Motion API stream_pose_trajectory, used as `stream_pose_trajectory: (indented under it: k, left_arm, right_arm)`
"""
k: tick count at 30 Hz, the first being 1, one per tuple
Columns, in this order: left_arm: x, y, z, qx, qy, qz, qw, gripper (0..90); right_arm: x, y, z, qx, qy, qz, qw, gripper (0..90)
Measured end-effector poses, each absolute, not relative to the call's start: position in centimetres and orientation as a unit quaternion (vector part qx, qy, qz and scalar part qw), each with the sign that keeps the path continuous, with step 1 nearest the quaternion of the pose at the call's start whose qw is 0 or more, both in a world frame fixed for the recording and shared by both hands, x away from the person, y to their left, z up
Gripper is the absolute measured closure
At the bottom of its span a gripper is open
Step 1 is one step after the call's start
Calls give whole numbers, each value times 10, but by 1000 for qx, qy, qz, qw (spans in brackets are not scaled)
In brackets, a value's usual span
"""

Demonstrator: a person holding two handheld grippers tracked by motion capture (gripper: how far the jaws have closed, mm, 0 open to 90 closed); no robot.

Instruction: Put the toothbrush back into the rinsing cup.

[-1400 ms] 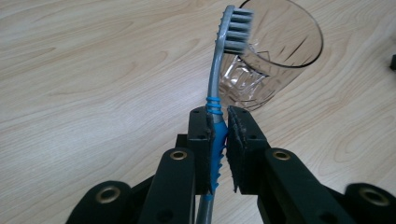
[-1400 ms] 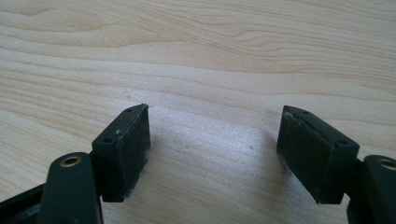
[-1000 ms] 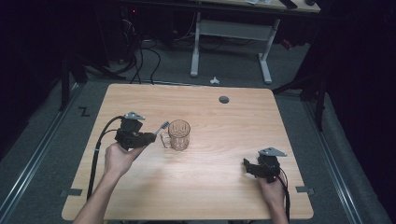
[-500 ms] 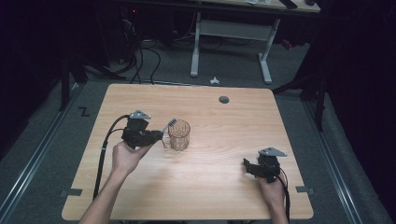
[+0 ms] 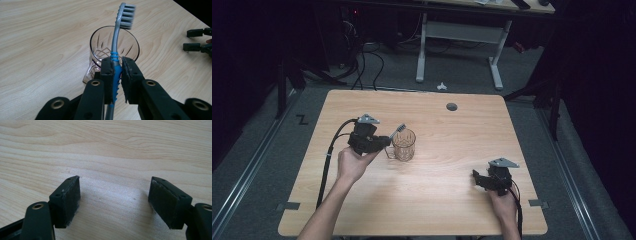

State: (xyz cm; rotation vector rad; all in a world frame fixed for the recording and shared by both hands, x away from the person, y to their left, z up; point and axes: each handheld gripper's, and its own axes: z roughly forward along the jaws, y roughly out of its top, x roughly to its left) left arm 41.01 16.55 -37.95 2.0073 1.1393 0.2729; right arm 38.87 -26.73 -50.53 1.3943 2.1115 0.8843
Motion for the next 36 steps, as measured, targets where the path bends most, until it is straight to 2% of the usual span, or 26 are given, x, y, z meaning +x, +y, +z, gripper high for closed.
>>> stream_pose_trajectory:
  k: [36]
  left_arm:
    - [439,149,-364,795,440,119,400,792]
  right_arm:
    - [389,-267,-505,507,766,322,228,258]
